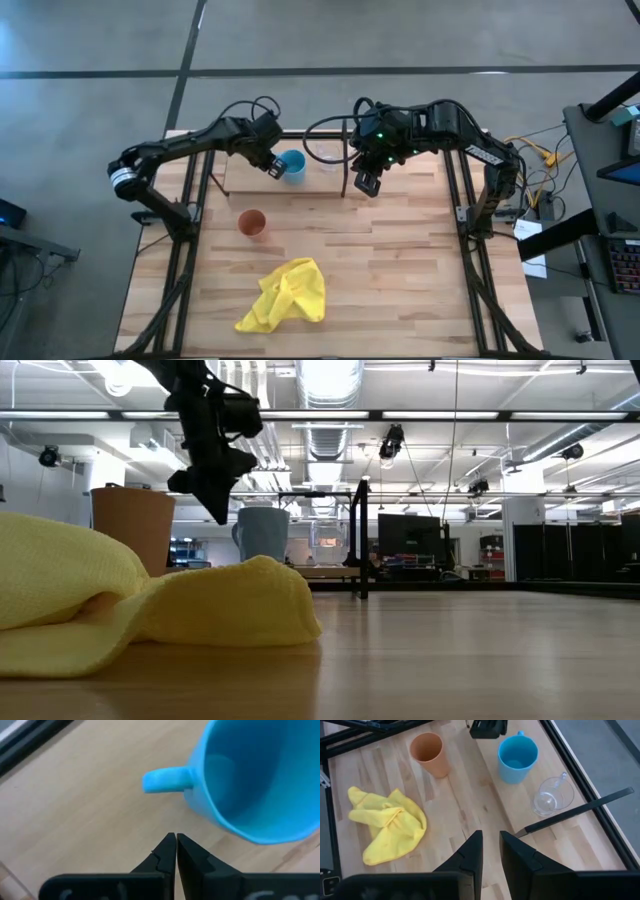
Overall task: Stack small to large cups/mugs on shelf
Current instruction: Put the blue mug on the shelf
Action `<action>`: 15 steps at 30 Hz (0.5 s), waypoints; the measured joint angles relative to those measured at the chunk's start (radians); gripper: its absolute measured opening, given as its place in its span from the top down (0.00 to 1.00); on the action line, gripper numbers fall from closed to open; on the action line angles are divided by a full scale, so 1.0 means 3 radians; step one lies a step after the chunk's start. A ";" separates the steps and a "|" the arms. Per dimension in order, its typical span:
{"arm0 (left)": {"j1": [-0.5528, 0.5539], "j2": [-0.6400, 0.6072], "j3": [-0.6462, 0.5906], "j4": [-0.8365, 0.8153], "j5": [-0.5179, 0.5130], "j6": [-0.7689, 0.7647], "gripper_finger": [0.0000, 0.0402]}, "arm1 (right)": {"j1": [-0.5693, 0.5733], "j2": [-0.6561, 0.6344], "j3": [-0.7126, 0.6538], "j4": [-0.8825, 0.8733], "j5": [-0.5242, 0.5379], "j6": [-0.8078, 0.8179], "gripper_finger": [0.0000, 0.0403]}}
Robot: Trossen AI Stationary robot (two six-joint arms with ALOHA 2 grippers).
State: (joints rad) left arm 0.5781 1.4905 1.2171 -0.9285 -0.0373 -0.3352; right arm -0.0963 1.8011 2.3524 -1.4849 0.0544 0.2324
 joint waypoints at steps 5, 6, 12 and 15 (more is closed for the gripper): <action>0.0001 0.0077 -0.0001 0.0212 -0.0099 0.0095 1.00 | 0.0000 0.0000 0.0000 0.0001 0.0000 0.0008 0.85; 0.0003 0.0091 -0.0001 0.0277 -0.0103 0.0101 1.00 | 0.0000 0.0000 0.0000 0.0001 0.0000 0.0008 0.85; 0.0025 0.0158 -0.0003 0.0364 -0.0109 0.0104 1.00 | 0.0000 0.0000 0.0000 0.0000 0.0000 0.0009 0.85; 0.0045 0.0174 -0.0003 0.0366 -0.0125 0.0108 1.00 | 0.0000 0.0000 0.0000 0.0000 0.0000 0.0009 0.85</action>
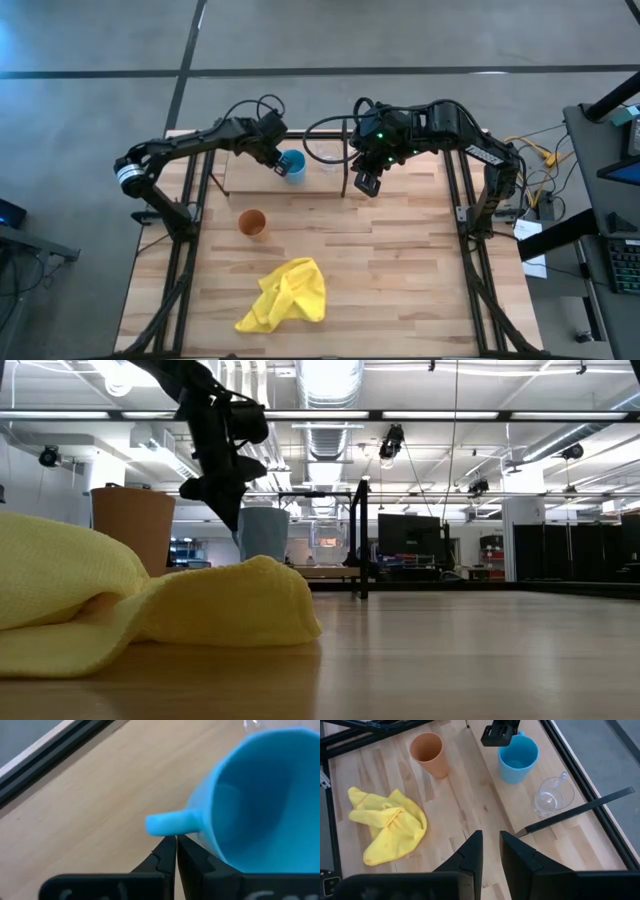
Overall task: Stack small to large cups/mugs on shelf
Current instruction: Put the blue mug on the shelf
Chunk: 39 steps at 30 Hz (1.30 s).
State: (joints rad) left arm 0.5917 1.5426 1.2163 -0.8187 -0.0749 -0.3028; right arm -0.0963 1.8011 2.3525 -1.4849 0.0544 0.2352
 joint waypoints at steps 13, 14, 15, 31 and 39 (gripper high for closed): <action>0.0169 0.0001 -0.0001 0.0194 -0.0043 0.0016 1.00 | 0.0000 0.0000 0.0000 -0.0001 0.0000 -0.0001 0.85; 0.0181 0.0001 -0.0001 0.0187 -0.0042 0.0016 1.00 | 0.0000 0.0000 0.0000 -0.0001 0.0000 -0.0001 0.85; 0.0190 0.0001 -0.0001 0.0185 -0.0043 0.0016 1.00 | 0.0000 0.0000 0.0000 -0.0001 0.0000 -0.0001 0.85; 0.0040 -0.0568 0.0159 -0.0052 0.0167 0.0074 1.00 | 0.0000 0.0000 0.0000 -0.0014 0.0000 -0.0004 0.85; -0.0349 -0.0999 0.0116 0.0413 0.0581 0.0072 1.00 | 0.0000 0.0000 0.0000 -0.0005 0.0000 -0.0006 0.85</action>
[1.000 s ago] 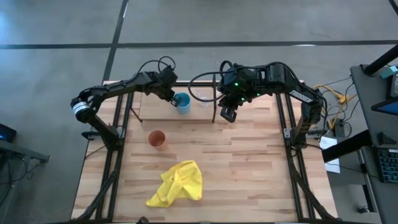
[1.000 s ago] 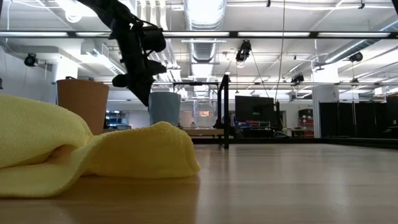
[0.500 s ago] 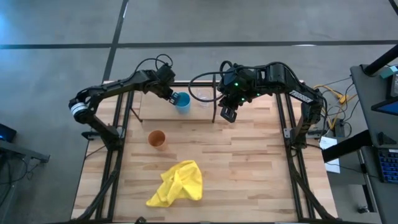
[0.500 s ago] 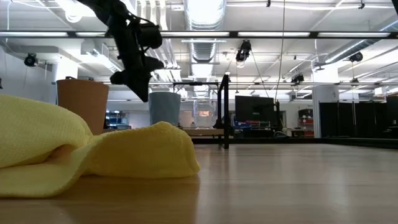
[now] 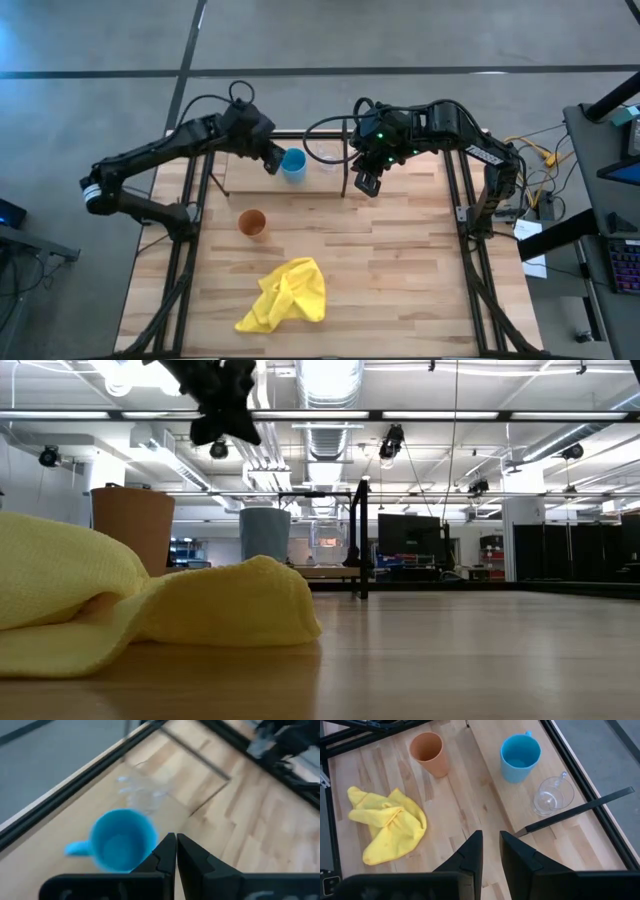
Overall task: Stack small to large cups/mugs on shelf
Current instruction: Put the blue mug on the shelf
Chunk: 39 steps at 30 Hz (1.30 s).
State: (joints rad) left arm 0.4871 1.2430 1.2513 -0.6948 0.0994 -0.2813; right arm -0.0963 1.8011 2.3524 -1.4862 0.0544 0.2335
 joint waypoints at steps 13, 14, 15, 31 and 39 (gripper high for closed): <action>-0.0579 0.0634 -0.0013 0.0296 -0.0557 0.0004 1.00 | 0.0000 0.0000 0.0000 0.0005 0.0001 0.0004 0.85; -0.0597 0.0678 -0.0013 0.0296 -0.0598 0.0018 1.00 | 0.0000 0.0000 0.0000 0.0005 0.0001 0.0004 0.85; -0.0606 0.0721 -0.0013 0.0296 -0.0612 0.0025 1.00 | 0.0000 0.0000 0.0000 0.0005 0.0001 0.0003 0.85; -0.0728 0.1144 -0.0020 0.0272 -0.0985 0.0018 1.00 | 0.0000 0.0000 0.0000 0.0005 0.0001 0.0061 0.85; -0.0732 0.1191 -0.0042 0.0244 -0.1096 0.0016 1.00 | 0.0000 0.0000 0.0000 0.0002 0.0001 0.0156 0.85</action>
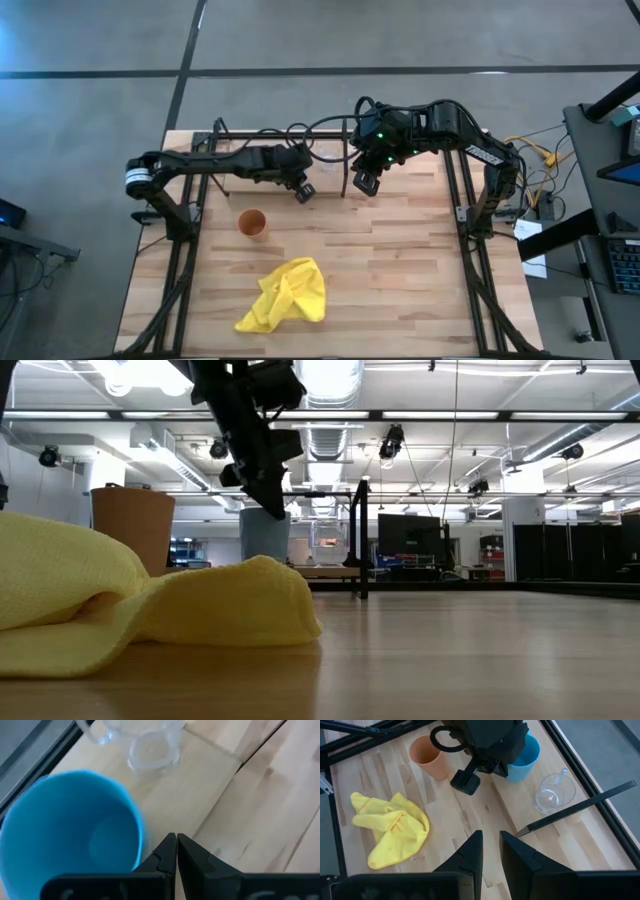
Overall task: Stack small to large cups/mugs on shelf
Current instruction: Put the blue mug on the shelf
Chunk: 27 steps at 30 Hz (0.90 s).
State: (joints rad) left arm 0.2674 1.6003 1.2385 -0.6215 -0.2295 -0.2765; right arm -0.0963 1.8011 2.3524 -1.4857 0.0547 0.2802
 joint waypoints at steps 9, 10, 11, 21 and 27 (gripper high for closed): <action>0.0017 0.0006 -0.0008 -0.0059 -0.0155 0.0011 1.00 | 0.0000 0.0000 0.0000 0.0000 -0.0001 0.0000 0.85; 0.0020 0.0006 -0.0008 -0.0059 -0.0158 0.0012 1.00 | 0.0000 0.0000 0.0000 -0.0001 -0.0001 0.0000 0.85; 0.0024 0.0006 -0.0008 -0.0060 -0.0162 0.0012 1.00 | 0.0000 0.0000 0.0000 -0.0001 0.0000 0.0000 0.85; 0.0081 0.0006 -0.0008 -0.0061 -0.0226 0.0016 1.00 | 0.0003 0.0000 0.0000 -0.0004 -0.0001 0.0000 0.85; 0.0134 0.0006 -0.0008 -0.0062 -0.0254 0.0016 1.00 | 0.0003 0.0000 0.0000 -0.0010 -0.0001 0.0000 0.85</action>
State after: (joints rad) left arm 0.3076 1.6020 1.2362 -0.6402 -0.3058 -0.2718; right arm -0.0956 1.8011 2.3524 -1.4887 0.0544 0.2802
